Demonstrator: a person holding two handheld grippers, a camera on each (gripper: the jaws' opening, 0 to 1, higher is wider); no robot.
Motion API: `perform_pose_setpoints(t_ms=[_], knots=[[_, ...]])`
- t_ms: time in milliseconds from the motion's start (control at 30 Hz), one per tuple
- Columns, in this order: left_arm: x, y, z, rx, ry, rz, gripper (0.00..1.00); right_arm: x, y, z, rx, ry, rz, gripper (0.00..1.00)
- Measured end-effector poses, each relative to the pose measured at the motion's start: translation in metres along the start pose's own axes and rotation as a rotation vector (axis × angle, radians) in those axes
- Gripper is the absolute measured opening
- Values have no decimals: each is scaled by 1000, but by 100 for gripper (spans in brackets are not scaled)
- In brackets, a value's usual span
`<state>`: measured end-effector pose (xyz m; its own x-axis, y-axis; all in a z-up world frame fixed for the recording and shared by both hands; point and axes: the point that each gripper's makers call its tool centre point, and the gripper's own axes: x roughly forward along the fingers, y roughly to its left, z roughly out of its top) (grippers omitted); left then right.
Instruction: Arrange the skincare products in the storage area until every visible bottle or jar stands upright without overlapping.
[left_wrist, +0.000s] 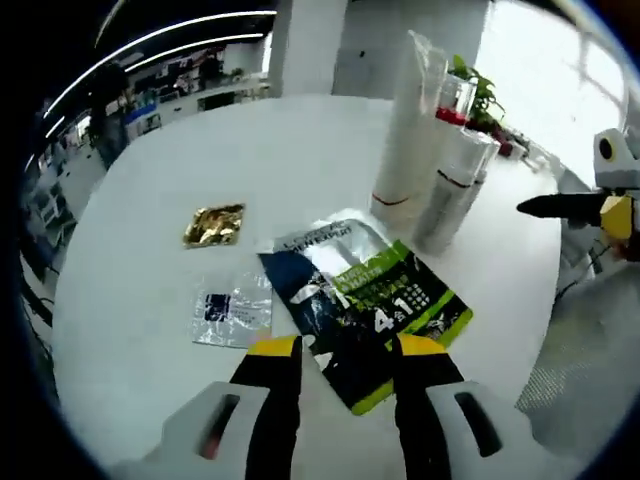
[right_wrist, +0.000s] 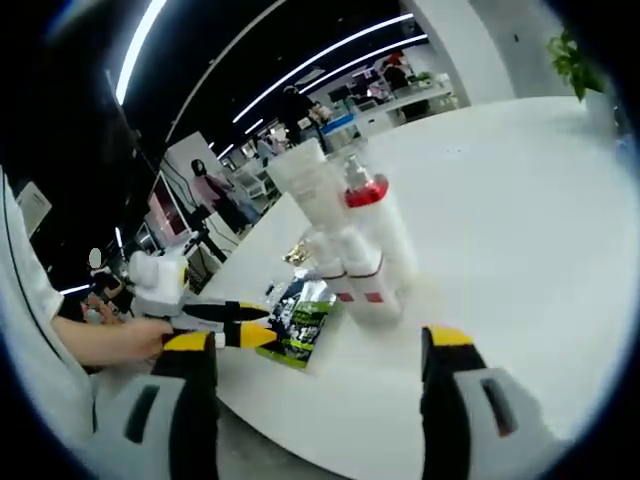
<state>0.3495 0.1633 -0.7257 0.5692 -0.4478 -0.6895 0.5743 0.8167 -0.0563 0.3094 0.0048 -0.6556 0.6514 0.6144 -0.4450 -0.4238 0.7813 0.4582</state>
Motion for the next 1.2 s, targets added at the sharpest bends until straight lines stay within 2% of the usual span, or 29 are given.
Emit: perform_pose_setpoints(t_ms=[100, 300, 467, 533, 633, 767, 900, 1200], knots=[[3, -2, 10, 84, -22, -26, 38, -1, 0, 0, 3, -3, -2, 84], [18, -18, 19, 139, -33, -119, 47, -2, 0, -2, 5, -2, -8, 84], [32, -25, 10, 149, 18, -160, 51, -4, -2, -2, 9, -5, -15, 84], [36, -24, 5, 156, 38, -155, 51, -5, -3, -2, 11, -6, -19, 84], [36, -21, 5, 174, 35, -133, 46, -6, -3, -2, 11, -6, -22, 84], [36, -13, 7, 125, 30, -107, 41, -5, -4, -3, 13, -6, -24, 85], [36, -8, 6, 107, 39, -76, 46, -4, -2, -2, 15, -5, -21, 85], [36, -2, 7, 78, 36, -45, 48, -4, -2, -2, 16, -2, -18, 85]])
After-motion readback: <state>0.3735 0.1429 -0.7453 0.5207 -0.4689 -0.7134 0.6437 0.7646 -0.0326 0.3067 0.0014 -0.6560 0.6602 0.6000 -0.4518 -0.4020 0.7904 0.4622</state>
